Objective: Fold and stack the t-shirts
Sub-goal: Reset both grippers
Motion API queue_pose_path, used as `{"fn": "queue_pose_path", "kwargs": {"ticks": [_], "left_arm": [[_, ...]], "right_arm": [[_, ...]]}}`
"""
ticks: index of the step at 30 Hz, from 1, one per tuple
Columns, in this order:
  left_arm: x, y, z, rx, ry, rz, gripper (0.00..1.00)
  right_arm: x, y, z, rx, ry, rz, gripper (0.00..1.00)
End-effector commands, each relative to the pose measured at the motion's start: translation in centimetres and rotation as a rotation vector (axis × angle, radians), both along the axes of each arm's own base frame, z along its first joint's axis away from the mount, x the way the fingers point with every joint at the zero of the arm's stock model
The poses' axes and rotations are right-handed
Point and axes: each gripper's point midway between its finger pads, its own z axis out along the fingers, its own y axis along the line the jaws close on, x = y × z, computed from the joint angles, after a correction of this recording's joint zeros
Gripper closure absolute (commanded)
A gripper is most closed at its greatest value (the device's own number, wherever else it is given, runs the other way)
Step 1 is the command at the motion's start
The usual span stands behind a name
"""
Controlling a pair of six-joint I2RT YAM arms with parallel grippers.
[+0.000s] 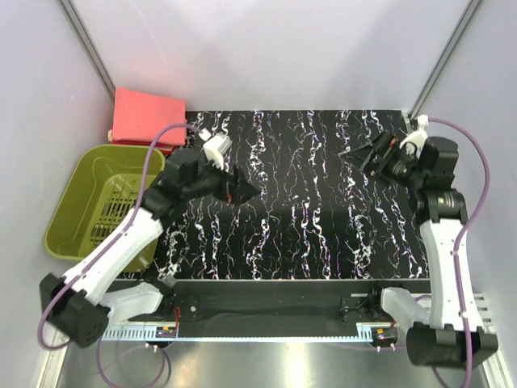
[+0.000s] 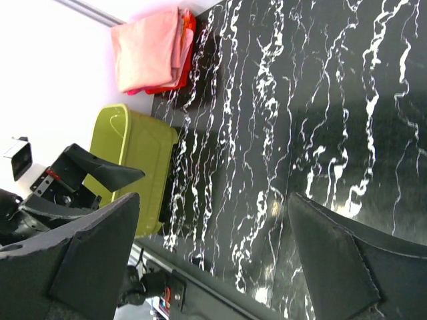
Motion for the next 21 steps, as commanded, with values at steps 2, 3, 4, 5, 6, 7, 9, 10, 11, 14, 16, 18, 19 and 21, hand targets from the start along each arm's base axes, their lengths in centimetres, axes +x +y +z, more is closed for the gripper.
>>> {"fn": "queue_pose_path", "kwargs": {"ticks": [2,3,4,5,6,7,9,10,11,14,16,18,19,21], "left_arm": [[-3.5,1.9,2.3,-0.047,-0.065,-0.004,0.01],[-3.6,2.5,2.5,-0.039,-0.077,0.018,0.01],[-3.8,2.7,3.3,-0.046,-0.098,0.021,0.01],[-4.2,3.0,4.2,-0.055,-0.12,0.023,0.01],[-4.5,3.1,5.2,-0.07,-0.138,0.022,0.01],[-4.7,3.2,5.8,-0.077,-0.15,0.022,0.01],[-5.2,3.5,7.3,-0.101,-0.183,0.028,0.01],[-5.2,3.7,7.7,-0.106,-0.19,0.033,0.01],[-5.5,3.8,8.1,-0.112,-0.197,0.036,0.01],[-5.9,4.1,9.5,-0.129,-0.226,0.037,0.01],[-6.0,4.3,9.9,-0.132,-0.24,0.049,0.01],[-6.0,4.6,10.2,-0.132,-0.248,0.06,0.01],[-6.0,4.6,10.3,-0.133,-0.249,0.062,0.01],[-6.1,4.7,10.4,-0.134,-0.25,0.062,0.01]], "right_arm": [[-3.1,0.3,-0.6,-0.009,0.029,0.001,0.0],[-3.5,0.3,-0.3,-0.008,0.015,-0.002,0.0],[-3.6,0.3,-0.1,-0.004,0.011,-0.002,0.0],[-3.8,0.4,0.1,0.004,0.008,-0.002,0.0],[-3.9,0.5,0.3,0.007,0.004,0.003,0.0],[-4.0,0.5,0.8,0.01,-0.006,0.007,0.0],[-4.4,0.5,1.4,0.006,-0.03,0.003,0.0],[-4.5,0.5,1.8,-0.003,-0.046,0.003,0.0],[-4.6,0.3,2.1,-0.013,-0.064,-0.009,0.0],[-4.6,0.1,2.6,-0.029,-0.086,-0.019,0.0],[-4.7,0.1,2.8,-0.022,-0.086,-0.018,0.0],[-4.6,0.1,2.7,-0.02,-0.083,-0.017,0.0],[-4.6,0.2,2.6,-0.02,-0.079,-0.017,0.0],[-4.5,0.1,2.6,-0.023,-0.08,-0.022,0.0]]}}
